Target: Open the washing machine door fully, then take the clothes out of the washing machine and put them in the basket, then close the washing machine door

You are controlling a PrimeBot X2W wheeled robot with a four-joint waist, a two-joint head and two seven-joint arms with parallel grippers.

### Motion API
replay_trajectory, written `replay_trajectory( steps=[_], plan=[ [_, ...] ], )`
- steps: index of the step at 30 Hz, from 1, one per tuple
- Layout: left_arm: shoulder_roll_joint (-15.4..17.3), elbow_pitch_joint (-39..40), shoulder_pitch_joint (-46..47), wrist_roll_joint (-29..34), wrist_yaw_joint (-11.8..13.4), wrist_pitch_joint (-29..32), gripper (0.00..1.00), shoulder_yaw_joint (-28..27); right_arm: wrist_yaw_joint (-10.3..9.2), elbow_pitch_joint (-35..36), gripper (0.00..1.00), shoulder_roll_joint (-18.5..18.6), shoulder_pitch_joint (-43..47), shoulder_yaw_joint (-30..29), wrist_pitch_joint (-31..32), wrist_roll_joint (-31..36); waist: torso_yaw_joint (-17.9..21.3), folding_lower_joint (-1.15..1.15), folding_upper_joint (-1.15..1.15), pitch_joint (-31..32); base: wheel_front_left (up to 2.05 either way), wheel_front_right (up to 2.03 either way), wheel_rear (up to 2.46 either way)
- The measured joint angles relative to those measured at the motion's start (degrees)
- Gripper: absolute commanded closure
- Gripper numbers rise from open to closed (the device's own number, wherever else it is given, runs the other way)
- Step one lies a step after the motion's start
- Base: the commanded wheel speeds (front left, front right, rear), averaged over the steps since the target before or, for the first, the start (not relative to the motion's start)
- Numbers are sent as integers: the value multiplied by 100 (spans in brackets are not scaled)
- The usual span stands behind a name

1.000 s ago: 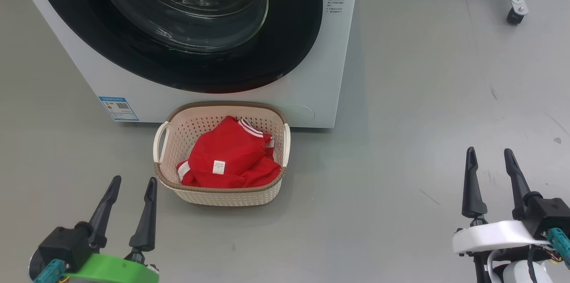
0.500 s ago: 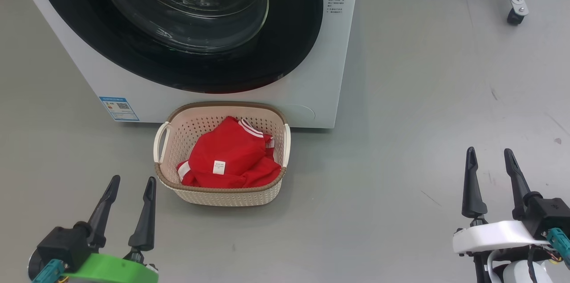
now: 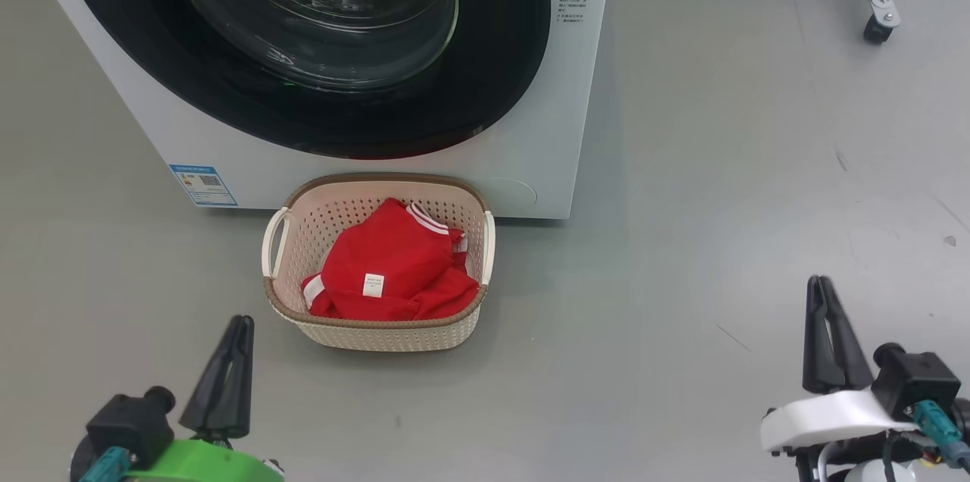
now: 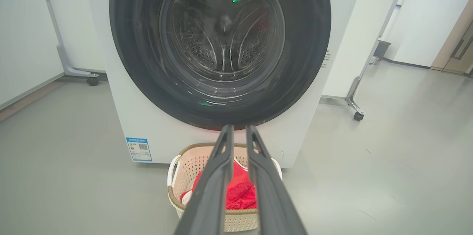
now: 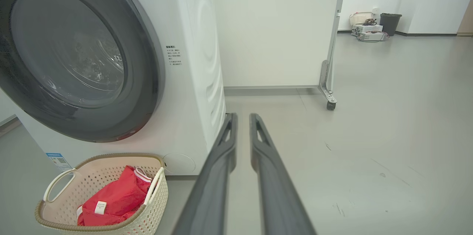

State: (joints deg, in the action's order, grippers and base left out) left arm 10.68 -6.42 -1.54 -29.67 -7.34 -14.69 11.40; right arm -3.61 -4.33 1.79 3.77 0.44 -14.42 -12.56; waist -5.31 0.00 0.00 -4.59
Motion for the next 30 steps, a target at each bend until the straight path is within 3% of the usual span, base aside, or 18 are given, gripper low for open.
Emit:
replay_trajectory(
  steps=[11, 30],
  plan=[
    [-182, -196, -90, -377, 0, 49, 100, 56, 55, -218, 100, -76, 150, 76, 8, -353, 31, 0, 0, 20, 0, 0, 0],
    [-264, -210, -87, -1593, 2, 374, 100, -189, 204, -223, 100, -62, 139, -1, 312, -2038, 136, 0, 0, 106, 0, 0, 0]
  ],
)
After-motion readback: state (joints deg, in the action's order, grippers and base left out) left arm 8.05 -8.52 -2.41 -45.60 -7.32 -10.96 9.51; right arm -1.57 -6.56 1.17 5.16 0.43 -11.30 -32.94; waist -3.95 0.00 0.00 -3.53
